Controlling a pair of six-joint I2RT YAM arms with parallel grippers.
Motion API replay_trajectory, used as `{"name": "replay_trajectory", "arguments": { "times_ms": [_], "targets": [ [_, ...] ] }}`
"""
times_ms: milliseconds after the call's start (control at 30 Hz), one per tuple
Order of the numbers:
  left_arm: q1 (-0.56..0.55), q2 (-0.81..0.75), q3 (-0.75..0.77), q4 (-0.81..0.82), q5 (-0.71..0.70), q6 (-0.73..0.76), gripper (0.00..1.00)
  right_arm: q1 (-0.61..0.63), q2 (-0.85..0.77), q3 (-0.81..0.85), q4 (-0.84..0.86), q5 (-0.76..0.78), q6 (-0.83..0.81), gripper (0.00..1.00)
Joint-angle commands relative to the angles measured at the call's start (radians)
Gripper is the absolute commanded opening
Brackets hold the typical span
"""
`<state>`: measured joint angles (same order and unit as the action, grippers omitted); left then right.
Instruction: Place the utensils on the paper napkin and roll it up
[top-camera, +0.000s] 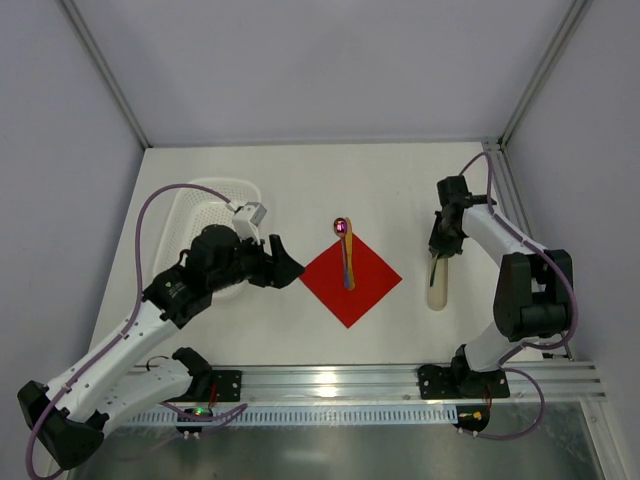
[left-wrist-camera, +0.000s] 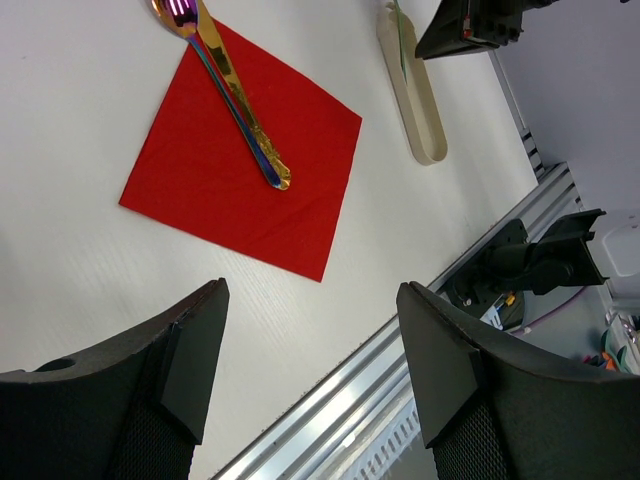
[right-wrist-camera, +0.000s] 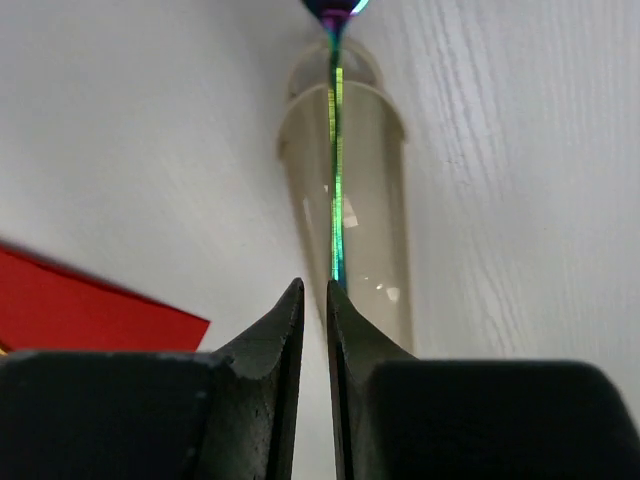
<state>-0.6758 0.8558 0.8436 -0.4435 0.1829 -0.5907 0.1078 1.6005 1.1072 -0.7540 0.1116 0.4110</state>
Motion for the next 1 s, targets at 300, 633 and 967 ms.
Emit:
{"name": "replay_trajectory", "arguments": {
  "times_ms": [300, 633, 967],
  "targets": [
    [-0.001, 0.002, 0.009, 0.011, 0.0, 0.009, 0.73, -0.128, 0.041, -0.084, 0.174, -0.09, -0.117, 0.2],
    [-0.001, 0.012, 0.008, 0.015, -0.005, 0.011, 0.73, -0.142, 0.119, -0.093, 0.24, -0.132, -0.126, 0.2],
    [-0.001, 0.025, 0.017, 0.015, -0.002, 0.012, 0.73, -0.145, 0.049, -0.075, 0.184, -0.084, -0.126, 0.21]
  ]
}}
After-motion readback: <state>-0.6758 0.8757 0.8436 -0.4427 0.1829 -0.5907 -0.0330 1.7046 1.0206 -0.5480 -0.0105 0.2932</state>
